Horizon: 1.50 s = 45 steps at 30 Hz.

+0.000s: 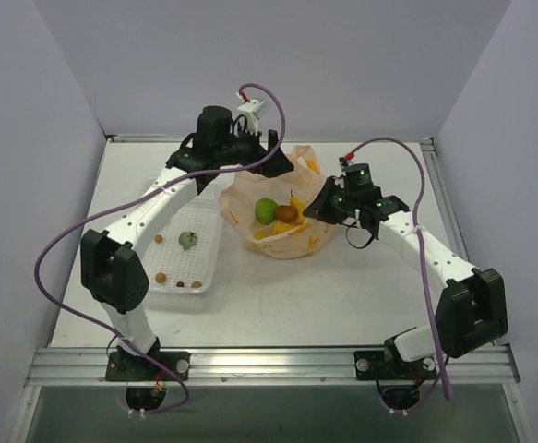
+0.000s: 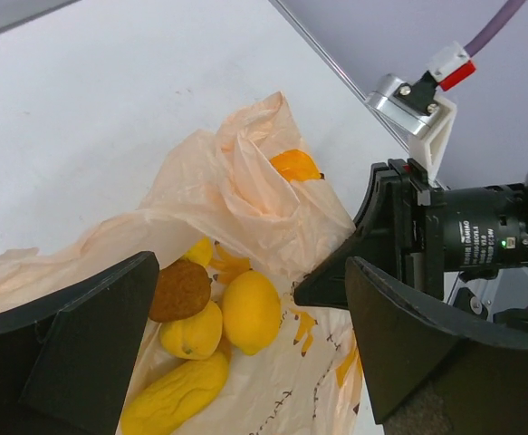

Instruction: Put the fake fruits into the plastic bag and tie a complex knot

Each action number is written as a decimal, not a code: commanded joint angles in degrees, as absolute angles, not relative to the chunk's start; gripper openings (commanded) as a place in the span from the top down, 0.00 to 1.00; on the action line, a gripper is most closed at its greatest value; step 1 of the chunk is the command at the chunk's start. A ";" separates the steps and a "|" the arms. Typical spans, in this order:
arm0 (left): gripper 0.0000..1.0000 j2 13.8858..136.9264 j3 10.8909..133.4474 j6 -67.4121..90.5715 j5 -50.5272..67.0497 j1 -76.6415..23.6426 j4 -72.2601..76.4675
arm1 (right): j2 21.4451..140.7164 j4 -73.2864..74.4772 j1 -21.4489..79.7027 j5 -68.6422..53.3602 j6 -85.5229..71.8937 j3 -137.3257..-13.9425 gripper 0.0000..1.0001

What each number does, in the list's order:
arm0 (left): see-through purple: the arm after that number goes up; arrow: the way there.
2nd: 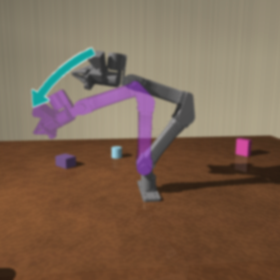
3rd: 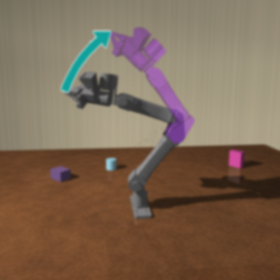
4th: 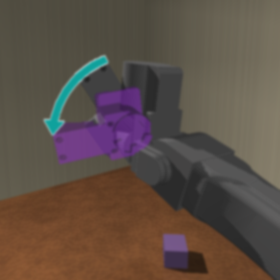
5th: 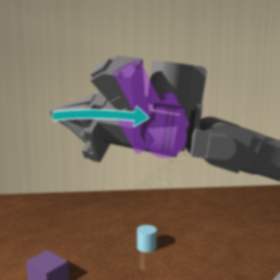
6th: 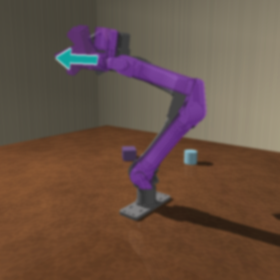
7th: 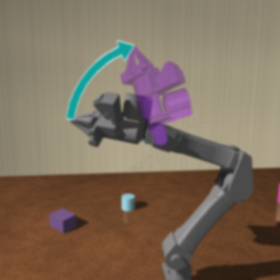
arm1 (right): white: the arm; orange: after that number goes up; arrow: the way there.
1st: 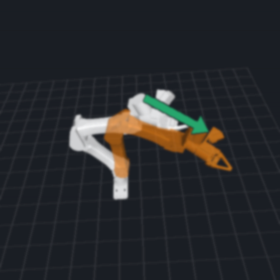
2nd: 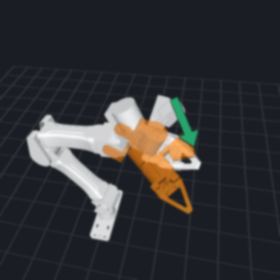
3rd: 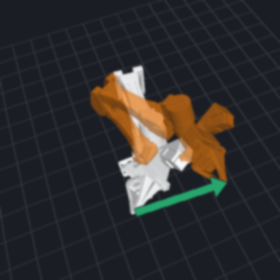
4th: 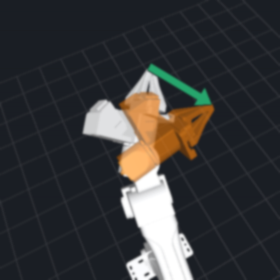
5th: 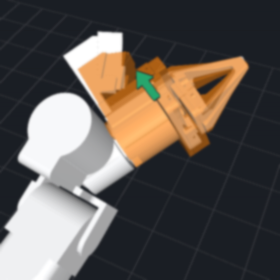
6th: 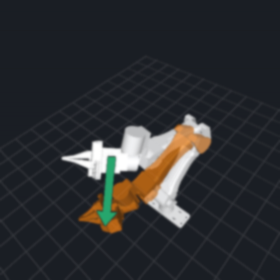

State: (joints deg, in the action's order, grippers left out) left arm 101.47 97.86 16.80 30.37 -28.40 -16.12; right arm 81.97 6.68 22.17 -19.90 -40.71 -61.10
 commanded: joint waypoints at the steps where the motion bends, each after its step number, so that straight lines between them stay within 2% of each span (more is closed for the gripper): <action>1: 0.05 103.27 100.98 20.21 30.06 -29.27 -14.15 | 79.19 4.22 23.20 -18.64 -40.61 -60.91 1.00; 6: 0.05 104.68 101.16 23.20 31.11 -29.79 -11.35 | 78.40 3.34 24.34 -17.58 -39.12 -61.00 1.00; 8: 0.13 105.03 101.25 24.78 31.29 -29.97 -10.20 | 77.96 2.99 24.96 -17.67 -38.59 -60.91 1.00; 10: 0.28 105.55 101.34 25.75 31.46 -29.97 -8.88 | 77.61 2.81 25.22 -18.02 -37.27 -60.73 0.95; 11: 0.44 105.73 101.34 25.93 31.55 -29.88 -8.79 | 77.52 2.81 25.22 -18.10 -36.66 -60.73 0.93; 12: 0.53 105.82 101.25 26.01 31.73 -29.88 -8.35 | 77.35 2.90 25.22 -18.19 -35.61 -60.82 0.87; 13: 0.70 105.73 100.90 26.19 32.60 -29.80 -7.91 | 76.82 3.51 24.88 -18.11 -34.73 -60.99 0.81; 14: 0.82 105.82 100.99 26.19 33.48 -29.62 -7.74 | 76.56 4.12 24.44 -18.63 -33.67 -61.26 0.65; 15: 0.91 105.99 100.99 25.93 34.53 -29.62 -7.73 | 76.12 4.74 23.82 -19.07 -32.53 -61.61 0.57; 17: 1.00 106.26 101.16 25.75 37.33 -29.44 -8.00 | 75.50 7.55 20.59 -19.95 -28.93 -63.45 0.42; 23: 1.00 106.00 100.19 26.28 41.39 -29.36 -7.30 | 76.46 9.67 10.65 -25.21 -21.20 -70.65 0.41; 27: 1.00 106.70 101.33 26.10 43.59 -29.36 -8.69 | 79.36 9.58 10.46 -31.98 -16.79 -76.10 0.41; 30: 1.00 107.31 102.39 25.23 43.94 -29.36 -10.28 | 81.38 9.05 10.90 -37.43 -15.30 -79.53 0.37; 36: 1.00 108.02 103.01 24.79 47.20 -29.44 -11.69 | 85.24 8.53 11.78 -39.99 -11.52 -83.49 0.35; 40: 1.00 108.46 103.88 24.61 49.30 -29.71 -11.86 | 86.66 8.70 12.83 -40.08 -9.24 -84.81 0.43; 42: 1.00 108.98 104.24 24.43 50.53 -29.97 -12.48 | 87.27 8.70 13.18 -39.64 -9.23 -85.43 0.52; 43: 1.00 108.98 104.33 24.35 50.89 -30.06 -12.65 | 87.28 8.70 13.18 -39.64 -9.32 -85.60 0.57; 44: 1.00 109.07 104.33 24.08 51.32 -30.23 -13.00 | 87.28 8.70 13.36 -39.73 -9.32 -85.69 0.69; 45: 1.00 109.07 104.41 23.47 51.42 -30.41 -13.36 | 87.10 8.70 13.36 -39.64 -9.40 -85.78 0.75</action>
